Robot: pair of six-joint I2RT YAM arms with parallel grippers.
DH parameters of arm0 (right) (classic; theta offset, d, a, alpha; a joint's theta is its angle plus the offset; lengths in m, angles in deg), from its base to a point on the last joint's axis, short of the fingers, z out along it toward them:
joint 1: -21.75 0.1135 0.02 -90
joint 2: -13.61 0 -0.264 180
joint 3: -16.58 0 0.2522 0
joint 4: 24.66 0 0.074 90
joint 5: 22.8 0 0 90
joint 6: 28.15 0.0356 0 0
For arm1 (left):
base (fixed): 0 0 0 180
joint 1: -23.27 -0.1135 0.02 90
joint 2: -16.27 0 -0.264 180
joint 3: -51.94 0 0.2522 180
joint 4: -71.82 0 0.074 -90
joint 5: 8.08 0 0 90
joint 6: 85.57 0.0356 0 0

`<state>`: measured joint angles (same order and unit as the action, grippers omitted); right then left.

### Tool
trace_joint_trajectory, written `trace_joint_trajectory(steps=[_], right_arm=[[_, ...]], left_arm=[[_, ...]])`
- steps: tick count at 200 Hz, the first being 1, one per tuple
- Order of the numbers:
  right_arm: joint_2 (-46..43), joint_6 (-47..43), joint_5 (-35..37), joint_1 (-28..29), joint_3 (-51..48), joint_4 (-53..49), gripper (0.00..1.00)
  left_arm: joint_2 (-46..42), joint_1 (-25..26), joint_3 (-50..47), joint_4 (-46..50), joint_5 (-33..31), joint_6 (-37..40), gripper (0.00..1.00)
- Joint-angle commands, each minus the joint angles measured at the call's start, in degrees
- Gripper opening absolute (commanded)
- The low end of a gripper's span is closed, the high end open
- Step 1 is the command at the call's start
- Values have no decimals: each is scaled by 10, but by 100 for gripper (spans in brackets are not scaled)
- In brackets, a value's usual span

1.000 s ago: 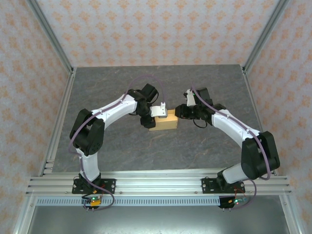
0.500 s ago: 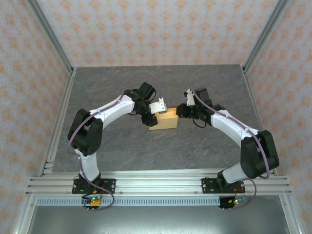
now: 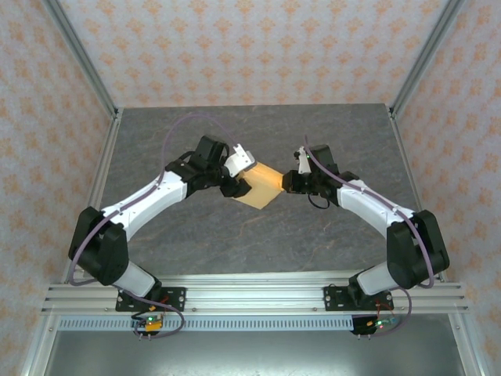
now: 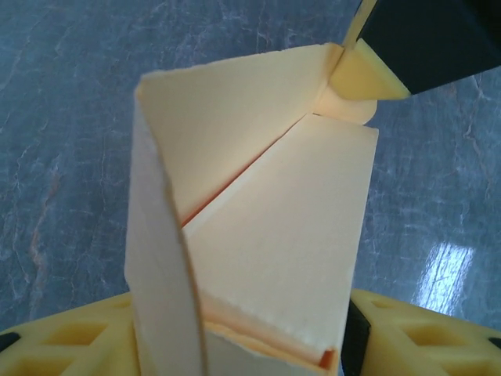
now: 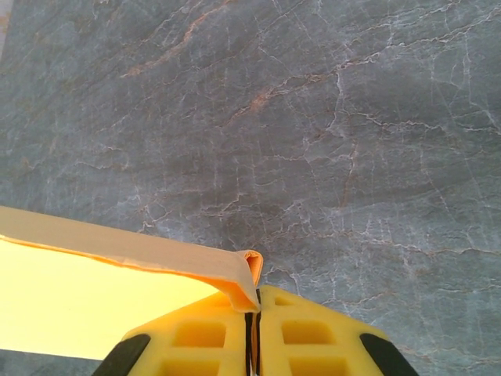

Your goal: Fold the paper box

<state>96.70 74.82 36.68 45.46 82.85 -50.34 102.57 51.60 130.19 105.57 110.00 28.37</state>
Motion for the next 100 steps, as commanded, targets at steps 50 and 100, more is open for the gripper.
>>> trace_joint_trajectory(steps=[50,100], right_arm=[[-15,49,21,8,17,4,9],[-25,43,59,8,-15,34,9]], left_arm=[[18,14,-112,-247,-35,-109,58],[74,32,-131,-393,-75,-134,57]])
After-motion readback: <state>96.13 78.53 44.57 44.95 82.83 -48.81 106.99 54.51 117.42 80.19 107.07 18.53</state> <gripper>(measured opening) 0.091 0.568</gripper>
